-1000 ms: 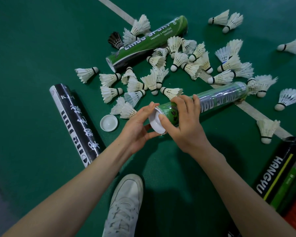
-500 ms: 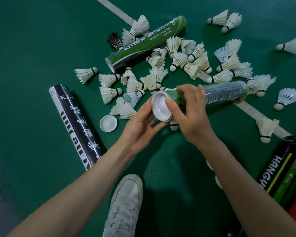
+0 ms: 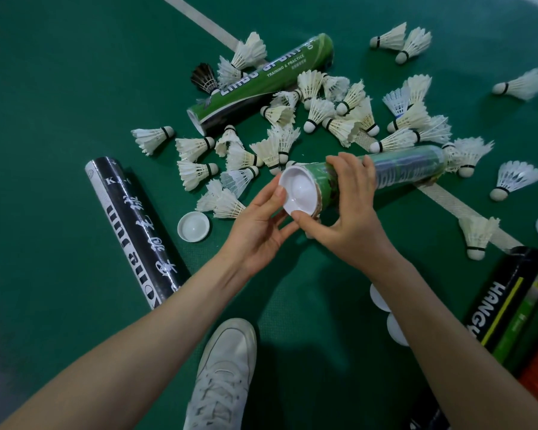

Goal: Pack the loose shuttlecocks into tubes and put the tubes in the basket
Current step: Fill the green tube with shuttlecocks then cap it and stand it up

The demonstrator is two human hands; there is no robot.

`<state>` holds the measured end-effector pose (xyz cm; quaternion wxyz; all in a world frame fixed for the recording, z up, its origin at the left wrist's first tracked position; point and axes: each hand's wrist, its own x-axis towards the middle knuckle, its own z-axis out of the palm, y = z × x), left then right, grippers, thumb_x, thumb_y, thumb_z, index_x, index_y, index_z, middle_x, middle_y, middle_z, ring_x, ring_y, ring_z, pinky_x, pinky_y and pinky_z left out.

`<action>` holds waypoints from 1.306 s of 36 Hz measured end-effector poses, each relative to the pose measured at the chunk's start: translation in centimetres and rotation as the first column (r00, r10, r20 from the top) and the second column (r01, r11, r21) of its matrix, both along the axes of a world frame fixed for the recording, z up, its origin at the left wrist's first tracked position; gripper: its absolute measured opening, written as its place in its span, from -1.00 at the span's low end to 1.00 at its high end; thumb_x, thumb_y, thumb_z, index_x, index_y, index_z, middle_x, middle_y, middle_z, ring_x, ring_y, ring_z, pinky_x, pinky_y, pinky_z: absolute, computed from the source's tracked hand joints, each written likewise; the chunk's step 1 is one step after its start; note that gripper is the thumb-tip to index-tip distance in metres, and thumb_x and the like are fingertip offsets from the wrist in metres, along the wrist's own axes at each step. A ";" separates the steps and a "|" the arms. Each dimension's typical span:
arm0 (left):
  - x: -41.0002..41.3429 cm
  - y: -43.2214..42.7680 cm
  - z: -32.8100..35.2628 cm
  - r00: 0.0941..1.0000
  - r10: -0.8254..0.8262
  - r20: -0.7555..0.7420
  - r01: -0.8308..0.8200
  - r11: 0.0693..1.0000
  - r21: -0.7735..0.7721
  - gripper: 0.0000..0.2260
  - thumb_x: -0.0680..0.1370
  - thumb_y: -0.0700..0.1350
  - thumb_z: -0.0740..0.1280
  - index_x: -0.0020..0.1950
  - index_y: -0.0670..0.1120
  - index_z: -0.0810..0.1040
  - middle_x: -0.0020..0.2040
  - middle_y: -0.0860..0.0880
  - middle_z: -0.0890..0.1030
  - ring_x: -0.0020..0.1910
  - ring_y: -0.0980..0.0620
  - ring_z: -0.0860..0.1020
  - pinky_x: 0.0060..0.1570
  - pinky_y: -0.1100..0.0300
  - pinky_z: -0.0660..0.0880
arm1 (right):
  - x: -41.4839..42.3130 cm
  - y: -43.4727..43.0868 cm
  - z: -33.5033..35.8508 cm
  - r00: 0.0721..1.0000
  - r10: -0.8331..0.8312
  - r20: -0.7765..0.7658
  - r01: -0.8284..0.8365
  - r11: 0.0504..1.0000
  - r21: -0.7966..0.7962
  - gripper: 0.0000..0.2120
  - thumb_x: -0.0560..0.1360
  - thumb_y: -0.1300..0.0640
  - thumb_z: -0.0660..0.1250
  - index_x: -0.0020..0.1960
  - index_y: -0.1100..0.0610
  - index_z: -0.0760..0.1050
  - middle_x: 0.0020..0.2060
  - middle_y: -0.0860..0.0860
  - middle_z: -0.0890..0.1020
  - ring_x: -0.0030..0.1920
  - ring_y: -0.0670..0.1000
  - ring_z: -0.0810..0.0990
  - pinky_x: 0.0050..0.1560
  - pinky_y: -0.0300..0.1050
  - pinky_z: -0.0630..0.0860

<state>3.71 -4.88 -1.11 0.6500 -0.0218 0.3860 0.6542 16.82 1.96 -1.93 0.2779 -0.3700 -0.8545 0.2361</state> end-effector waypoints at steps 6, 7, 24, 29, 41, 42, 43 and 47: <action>0.7 -0.1 -0.5 1.000 0.027 -0.011 -0.027 0.998 -0.052 -0.65 0.51 -0.15 0.30 0.30 -0.08 0.50 0.14 -0.08 0.61 0.09 -0.01 0.58 -0.20 0.17 0.61 | 0.3 -0.4 -0.5 0.999 -0.002 -0.035 -0.003 0.992 -0.127 -0.23 0.36 -0.16 0.32 0.39 0.30 0.27 0.40 0.22 0.26 0.48 0.22 0.00 0.47 0.23 0.05; 0.7 -0.1 -0.6 1.000 0.024 -0.019 -0.025 0.998 -0.057 -0.68 0.53 -0.15 0.29 0.29 -0.09 0.50 0.12 -0.08 0.62 0.05 -0.01 0.59 -0.21 0.17 0.61 | 0.4 -0.4 -0.5 1.000 0.009 -0.030 -0.013 0.991 -0.134 -0.22 0.36 -0.16 0.32 0.40 0.30 0.26 0.41 0.22 0.25 0.49 0.24 -0.01 0.47 0.21 0.03; -2.6 -1.9 -2.7 0.845 -0.261 -0.467 0.092 0.931 -0.353 -0.68 0.44 -0.14 0.45 0.09 -0.01 0.39 0.15 -0.14 0.55 -0.14 -0.04 0.61 -0.38 0.15 0.52 | 1.7 -0.2 -2.5 0.955 -0.270 -0.119 0.137 0.763 -0.632 -0.50 0.52 0.19 0.34 0.41 0.12 0.28 0.40 0.03 0.23 0.32 -0.08 0.31 0.35 -0.16 0.35; -4.1 -3.5 -3.8 0.894 -0.286 -0.344 0.167 0.926 -0.338 -0.73 0.38 -0.15 0.41 -0.01 -0.03 0.40 -0.13 -0.05 0.63 -0.30 0.00 0.63 -0.31 0.12 0.52 | 2.9 3.0 -4.8 0.696 -0.715 -0.063 0.294 0.364 -0.884 -0.24 0.48 0.03 0.41 0.50 0.02 0.01 0.44 0.09 0.22 0.34 0.10 0.36 0.33 0.16 0.37; -5.5 -3.7 -4.0 0.270 -0.694 -0.667 0.495 0.695 -0.522 -0.46 0.25 0.20 0.54 0.15 0.07 0.51 0.14 0.07 0.51 0.08 0.10 0.53 0.02 0.20 0.42 | 3.5 4.5 -4.5 0.509 -0.857 -0.079 0.115 0.159 -0.981 -0.41 0.52 0.13 0.37 0.37 0.08 0.07 0.23 0.12 0.49 0.16 0.12 0.56 0.03 0.15 0.57; -5.1 -3.3 -3.4 0.181 -0.704 -0.687 0.516 0.663 -0.542 -0.40 0.24 0.25 0.52 0.20 0.10 0.49 0.16 0.12 0.49 0.12 0.15 0.50 0.07 0.20 0.41 | 3.3 4.3 -4.2 0.537 -0.837 -0.102 0.113 0.192 -0.975 -0.40 0.53 0.15 0.35 0.40 0.07 0.05 0.24 0.12 0.49 0.16 0.11 0.56 0.00 0.11 0.59; -4.5 -2.7 -2.9 0.109 -0.699 -0.707 0.533 0.641 -0.552 -0.35 0.24 0.26 0.49 0.27 0.09 0.46 0.17 0.13 0.49 0.14 0.17 0.49 0.12 0.20 0.40 | 3.0 4.2 -3.8 0.563 -0.817 -0.124 0.106 0.220 -0.970 -0.38 0.53 0.16 0.35 0.42 0.05 0.03 0.24 0.11 0.49 0.16 0.10 0.56 0.00 0.09 0.59; -1.3 -0.1 -1.5 -0.037 -0.607 -0.794 0.543 0.654 -0.526 -0.26 0.32 0.15 0.52 0.41 0.03 0.28 0.06 0.18 0.47 -0.02 0.22 0.51 -0.02 0.30 0.47 | 1.8 4.3 -2.3 0.654 -0.730 -0.198 0.103 0.346 -0.933 -0.27 0.51 0.11 0.37 0.46 -0.07 -0.05 0.25 0.06 0.47 0.19 0.08 0.54 0.22 0.19 0.50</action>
